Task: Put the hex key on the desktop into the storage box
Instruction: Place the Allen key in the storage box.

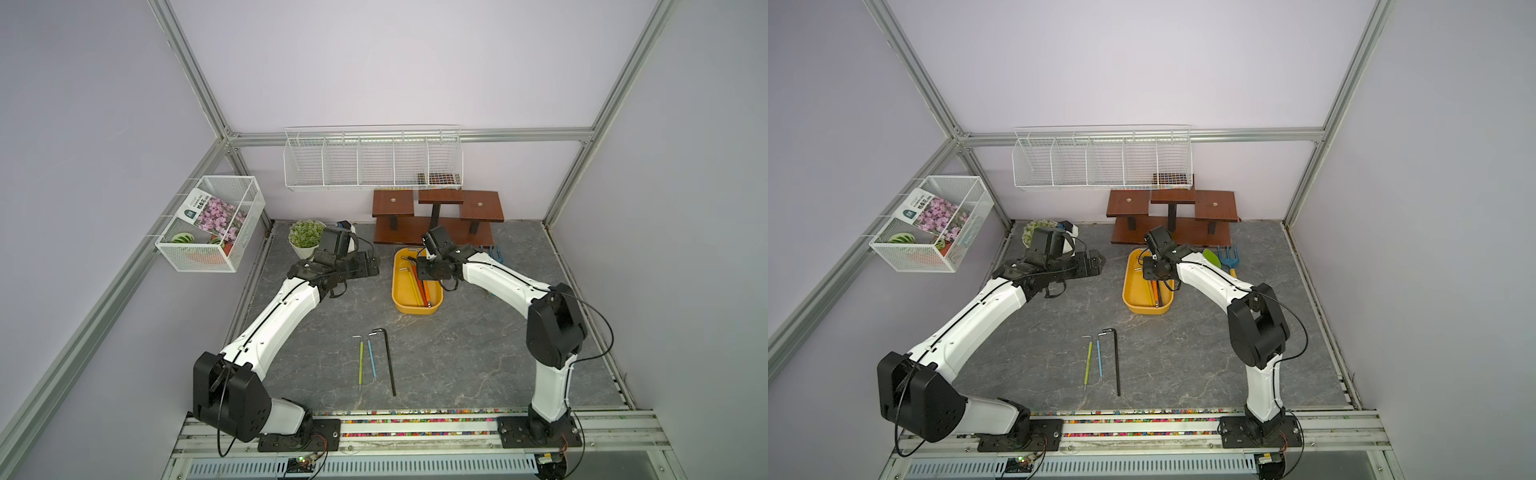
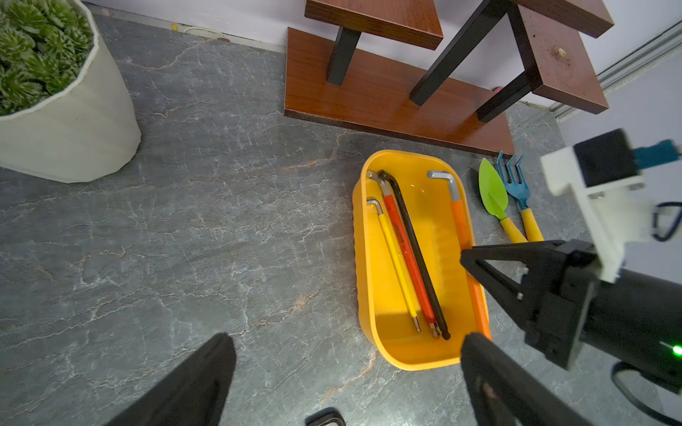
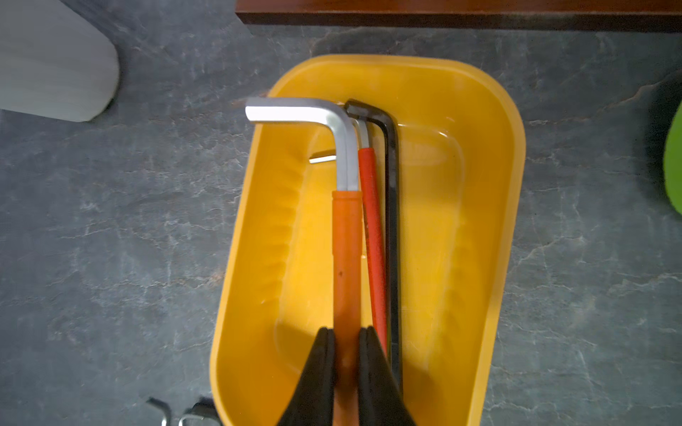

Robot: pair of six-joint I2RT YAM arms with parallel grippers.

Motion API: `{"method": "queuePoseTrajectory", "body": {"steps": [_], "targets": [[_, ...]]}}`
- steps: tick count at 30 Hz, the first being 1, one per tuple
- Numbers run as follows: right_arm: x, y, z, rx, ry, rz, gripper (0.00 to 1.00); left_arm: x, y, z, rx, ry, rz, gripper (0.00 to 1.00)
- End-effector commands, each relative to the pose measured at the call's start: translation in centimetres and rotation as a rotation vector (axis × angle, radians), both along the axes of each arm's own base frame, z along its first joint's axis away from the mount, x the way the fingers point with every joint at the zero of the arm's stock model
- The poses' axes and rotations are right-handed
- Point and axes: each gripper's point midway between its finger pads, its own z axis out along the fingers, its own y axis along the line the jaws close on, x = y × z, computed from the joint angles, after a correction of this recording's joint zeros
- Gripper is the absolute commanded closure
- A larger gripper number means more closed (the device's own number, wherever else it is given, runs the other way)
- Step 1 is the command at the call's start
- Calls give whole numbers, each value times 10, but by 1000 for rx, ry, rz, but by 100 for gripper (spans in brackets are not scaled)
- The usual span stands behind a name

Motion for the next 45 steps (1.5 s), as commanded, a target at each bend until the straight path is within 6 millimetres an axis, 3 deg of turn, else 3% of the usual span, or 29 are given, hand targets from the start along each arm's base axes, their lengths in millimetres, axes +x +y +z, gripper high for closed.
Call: {"method": "queuePoseTrajectory", "body": {"steps": [1, 7, 13, 35, 39, 45], "targets": [[10, 0, 0, 18, 5, -21, 100, 4, 3, -4, 6, -4, 11, 0], [21, -3, -8, 2, 6, -36, 100, 5, 2, -9, -7, 21, 12, 0], [33, -20, -18, -25, 20, -65, 100, 5, 0, -12, -13, 40, 3, 0], [44, -24, -45, -74, 66, -54, 100, 8, -7, -22, -40, 89, -50, 0], [43, -23, -45, -75, 79, -47, 84, 8, -9, -24, -45, 96, -57, 0], [42, -24, -32, -71, 59, -40, 71, 8, -13, -26, -53, 108, -75, 0]]}}
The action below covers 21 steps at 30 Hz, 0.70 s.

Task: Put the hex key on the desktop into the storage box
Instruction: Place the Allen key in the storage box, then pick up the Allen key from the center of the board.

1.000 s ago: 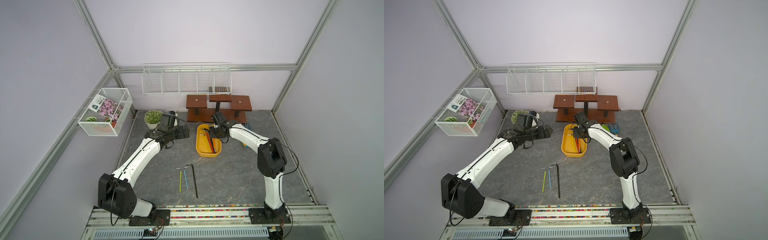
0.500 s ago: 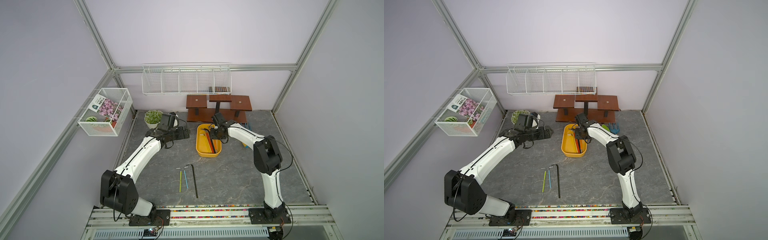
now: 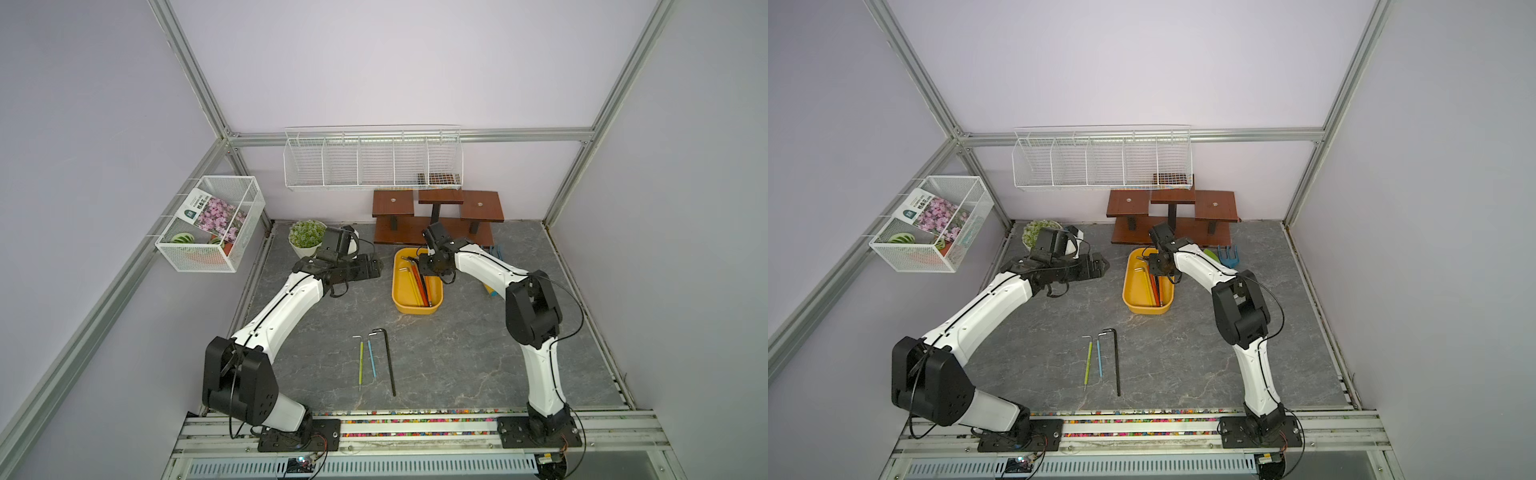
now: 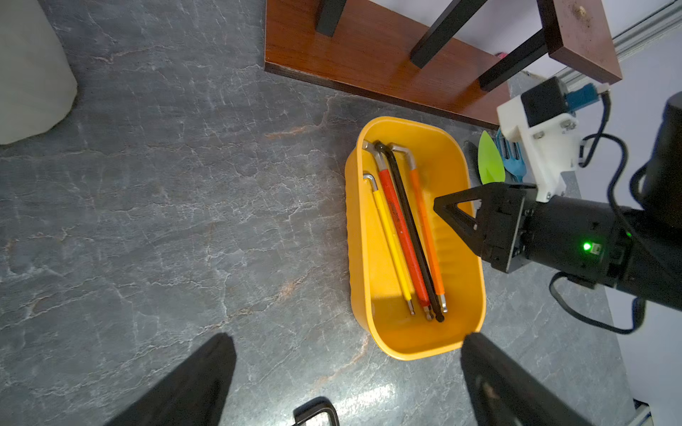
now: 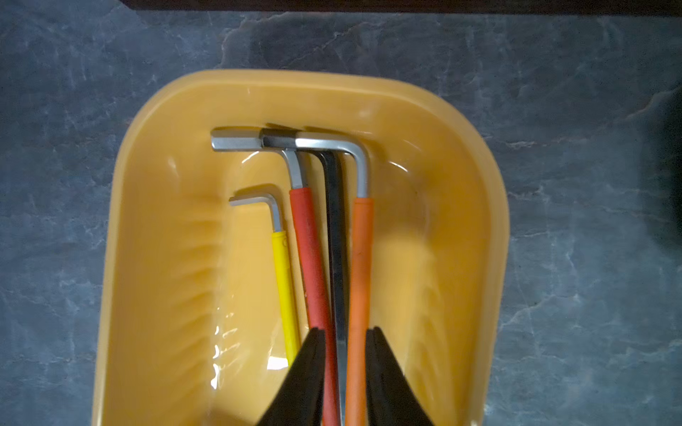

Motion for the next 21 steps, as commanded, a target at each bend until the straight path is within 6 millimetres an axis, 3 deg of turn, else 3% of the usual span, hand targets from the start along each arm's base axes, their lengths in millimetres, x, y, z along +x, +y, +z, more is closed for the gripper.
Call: {"method": "queuePoseTrajectory", "body": {"steps": [1, 7, 11, 21], "targets": [[0, -5, 13, -6, -13, 2, 70, 5, -5, 5, -8, -8, -27, 0], [-7, -8, 49, 26, -68, 9, 68, 3, -8, 8, -23, -21, -51, 0], [-23, -7, 72, 81, -111, 46, 69, 1, -11, 14, -42, -46, -67, 0], [-83, -5, 86, 139, -166, 116, 71, -9, -18, 36, -106, -146, -127, 0]]}}
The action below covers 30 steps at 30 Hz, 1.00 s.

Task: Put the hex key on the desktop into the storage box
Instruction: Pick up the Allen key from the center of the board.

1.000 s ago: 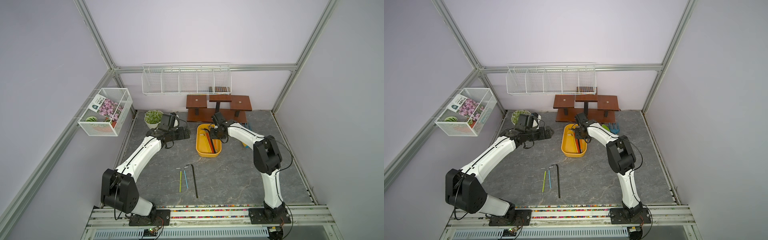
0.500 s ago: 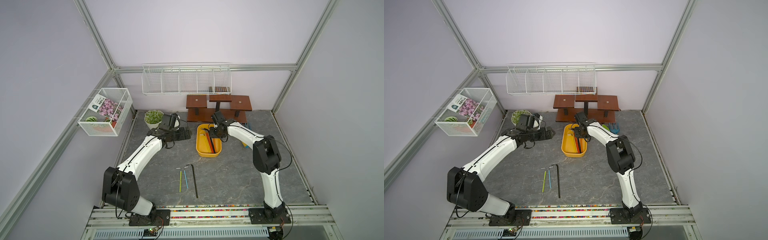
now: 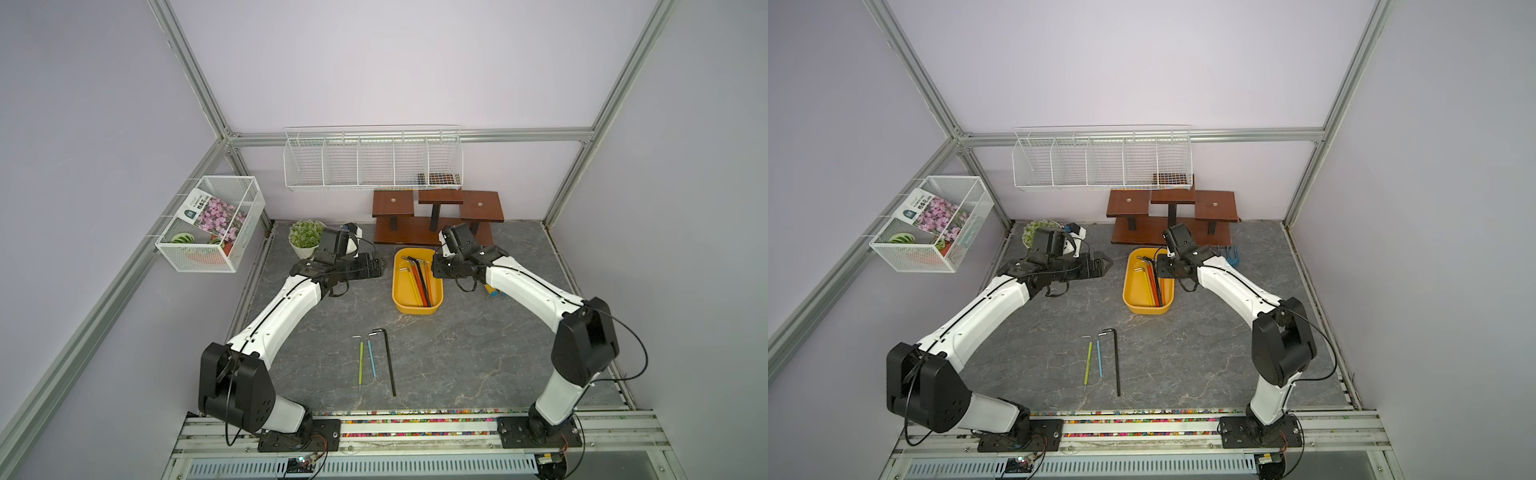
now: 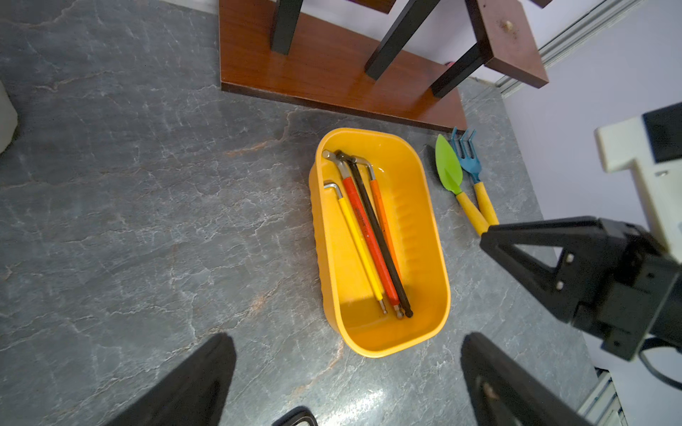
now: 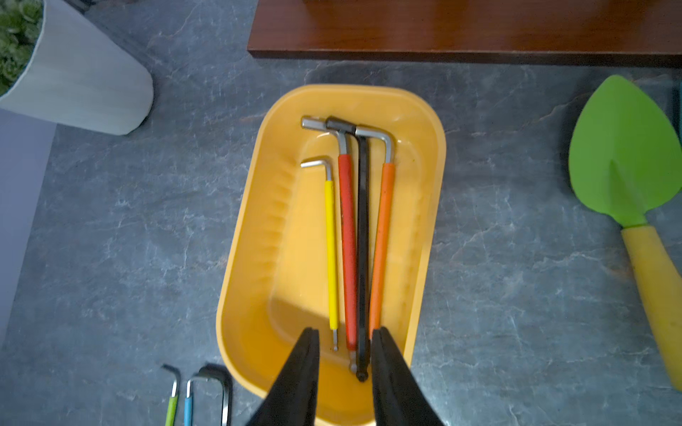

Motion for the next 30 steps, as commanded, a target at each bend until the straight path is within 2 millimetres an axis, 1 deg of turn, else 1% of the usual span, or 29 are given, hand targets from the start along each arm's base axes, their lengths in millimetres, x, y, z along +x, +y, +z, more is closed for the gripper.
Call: {"method": "queuePoseTrajectory", "body": {"steps": [1, 4, 7, 9, 12, 15, 20, 22, 24, 28, 30], "targets": [[-20, 11, 4, 26, -38, 60, 71, -4, -4, 15, -30, -77, -43, 0], [-40, 18, 9, 38, -71, 103, 71, -8, -3, 21, -24, -107, -43, 0], [-59, 24, 12, 38, -105, 162, 73, -6, 11, 32, -23, -116, 57, 0], [-72, 25, 12, 17, -119, 184, 73, -9, 19, 31, -43, -97, 128, 0], [-86, 22, 10, -2, -138, 194, 72, -20, 25, 17, -41, -19, 161, 0], [-101, 21, 1, -17, -156, 184, 72, -34, 31, -1, -34, 41, 179, 0], [-131, 27, -10, -135, -201, 220, 68, -57, 40, -21, -45, 79, 195, 0], [-141, 31, -11, -179, -214, 238, 63, -65, 44, -25, -48, 91, 203, 0], [-151, 36, -9, -236, -237, 250, 55, -74, 47, -28, -59, 98, 214, 0], [-159, 42, -6, -295, -277, 249, 42, -89, 56, -44, -80, 127, 257, 0], [-160, 44, -12, -288, -258, 232, 35, -94, 60, -53, -98, 136, 286, 0]]}}
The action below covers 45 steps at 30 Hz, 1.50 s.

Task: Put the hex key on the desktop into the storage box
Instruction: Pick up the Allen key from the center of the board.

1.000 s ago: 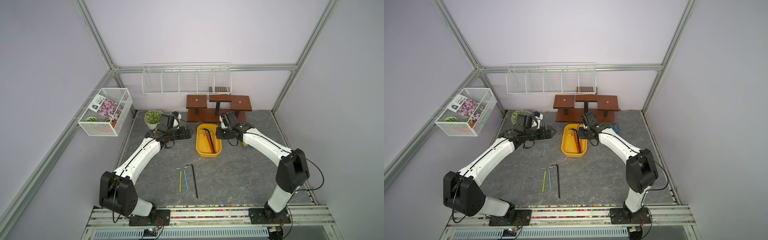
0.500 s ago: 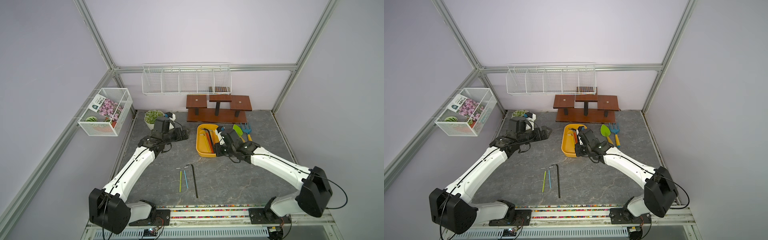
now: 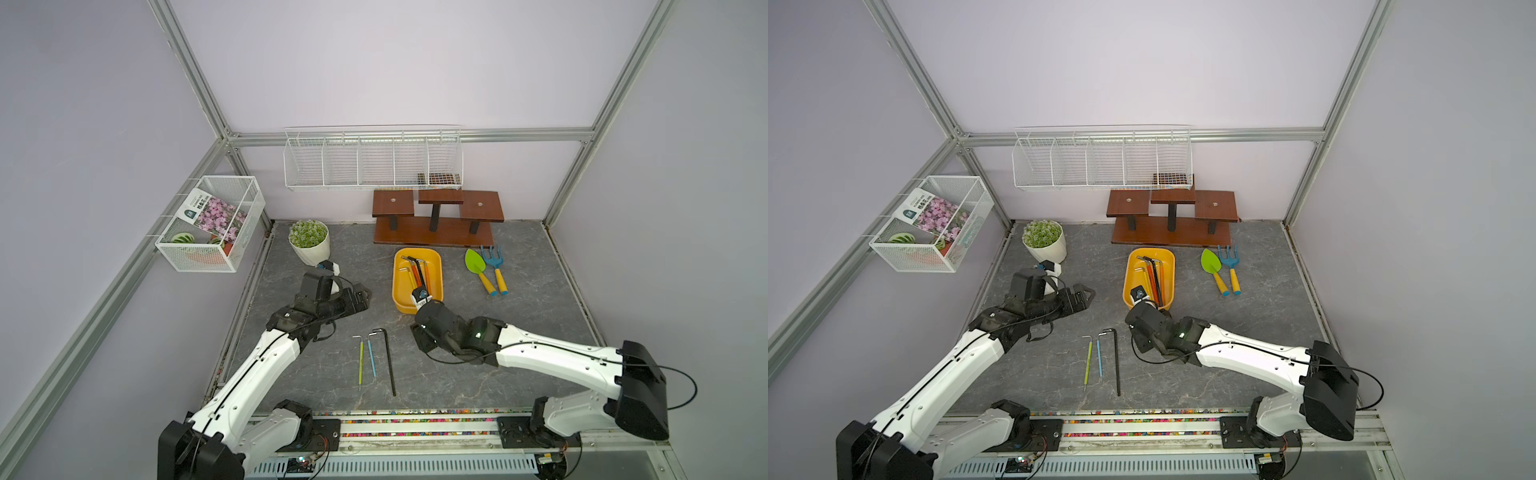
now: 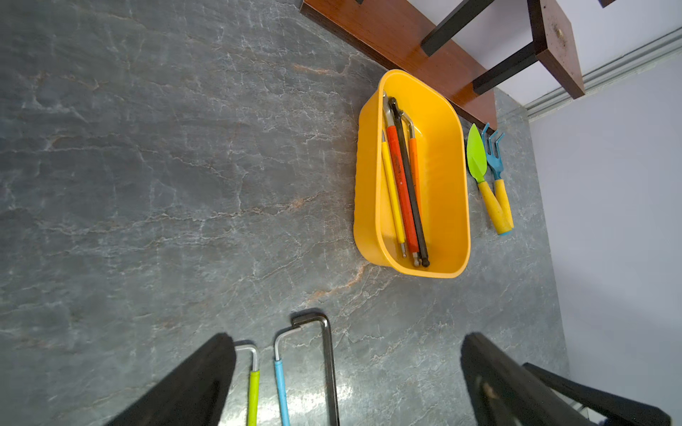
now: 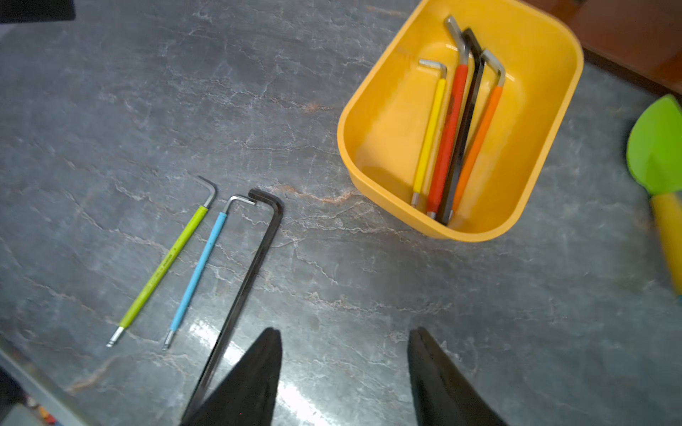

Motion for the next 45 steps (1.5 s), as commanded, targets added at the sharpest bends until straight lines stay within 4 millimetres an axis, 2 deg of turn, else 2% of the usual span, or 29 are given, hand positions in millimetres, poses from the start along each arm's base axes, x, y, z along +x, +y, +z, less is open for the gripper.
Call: {"method": "queuePoseTrajectory", "body": {"steps": [1, 5, 11, 17, 20, 22, 27, 30, 35, 41, 45], "targets": [[7, -11, -8, -48, -16, -93, 31, -8, 7, -14, -29, 29, 65, 0], [1, -2, -21, -17, 52, -105, 24, -15, 13, -21, -21, 36, 82, 0], [-10, 19, -39, 41, 148, -105, 22, -16, 26, -22, 59, 29, 108, 0], [-17, 44, -71, 24, 269, -124, 25, -6, 38, -27, 82, -1, 194, 0], [-22, 59, -86, 31, 333, -124, 27, 0, 36, -25, 75, -16, 192, 0], [-25, 69, -94, 51, 361, -123, 28, 2, 34, -29, 78, 8, 190, 0], [-27, 90, -105, 73, 410, -113, 31, 8, 34, -51, 56, 86, 210, 0], [-27, 99, -111, 53, 426, -104, 33, 12, 33, -54, 44, 110, 217, 0], [-30, 104, -127, 14, 465, -114, 36, 12, 37, -57, 57, 117, 235, 0], [-32, 91, -142, -21, 474, -167, 39, 12, 38, -56, 54, 115, 235, 0], [-35, 80, -150, -35, 478, -195, 42, 20, 37, -56, 43, 124, 227, 0]]}}
